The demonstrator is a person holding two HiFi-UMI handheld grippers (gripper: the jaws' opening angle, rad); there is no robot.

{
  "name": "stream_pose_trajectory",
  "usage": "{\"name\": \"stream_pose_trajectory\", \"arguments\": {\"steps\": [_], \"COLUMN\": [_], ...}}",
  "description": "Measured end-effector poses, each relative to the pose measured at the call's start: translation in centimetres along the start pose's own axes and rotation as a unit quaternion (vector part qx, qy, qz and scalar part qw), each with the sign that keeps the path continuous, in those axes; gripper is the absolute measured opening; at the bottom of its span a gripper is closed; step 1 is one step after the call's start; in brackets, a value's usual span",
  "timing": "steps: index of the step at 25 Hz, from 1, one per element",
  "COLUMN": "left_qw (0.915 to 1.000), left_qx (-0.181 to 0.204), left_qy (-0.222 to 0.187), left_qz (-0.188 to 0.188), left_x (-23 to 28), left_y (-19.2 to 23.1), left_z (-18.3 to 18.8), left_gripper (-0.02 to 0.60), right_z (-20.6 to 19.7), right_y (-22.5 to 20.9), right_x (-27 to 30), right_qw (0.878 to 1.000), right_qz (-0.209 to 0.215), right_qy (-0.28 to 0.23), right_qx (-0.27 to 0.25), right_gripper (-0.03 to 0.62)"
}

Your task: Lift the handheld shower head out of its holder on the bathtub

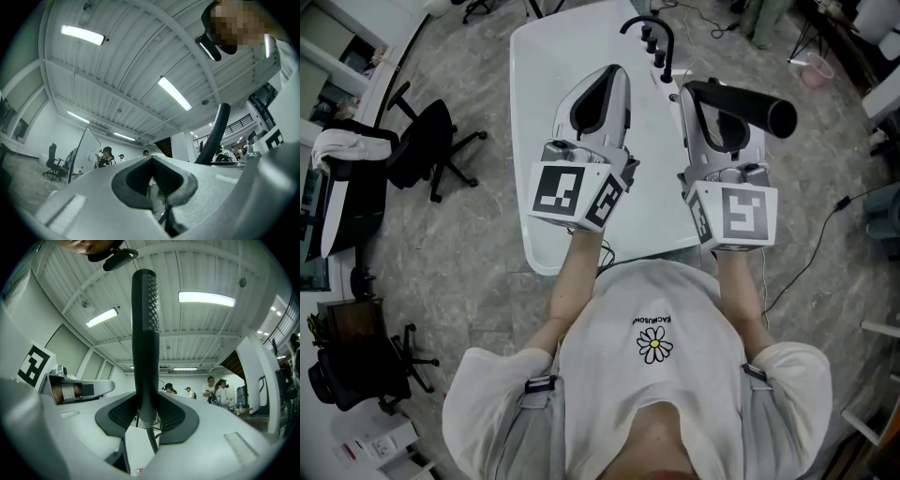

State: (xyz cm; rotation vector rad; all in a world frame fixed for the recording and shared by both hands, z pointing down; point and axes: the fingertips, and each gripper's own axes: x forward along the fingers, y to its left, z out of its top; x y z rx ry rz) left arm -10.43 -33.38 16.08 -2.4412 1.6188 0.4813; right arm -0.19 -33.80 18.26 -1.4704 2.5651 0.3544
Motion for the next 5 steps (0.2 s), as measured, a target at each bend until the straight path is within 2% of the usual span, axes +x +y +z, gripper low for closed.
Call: {"name": "stream_pose_trajectory", "arguments": {"steps": [5], "left_qw": [0.9999], "left_qx": [0.009], "left_qy": [-0.010], "left_qz": [-0.001], "left_x": [-0.19], "left_y": [0.25], "left_z": [0.25], "left_gripper": [0.000], "right_z": [0.03], "right_y": [0.24], "right_x": [0.40], "right_qw": [1.000], "right_qz": [0.003], "right_qy": [-0.002], "right_qx": [-0.005], "right_gripper": [0.155]}}
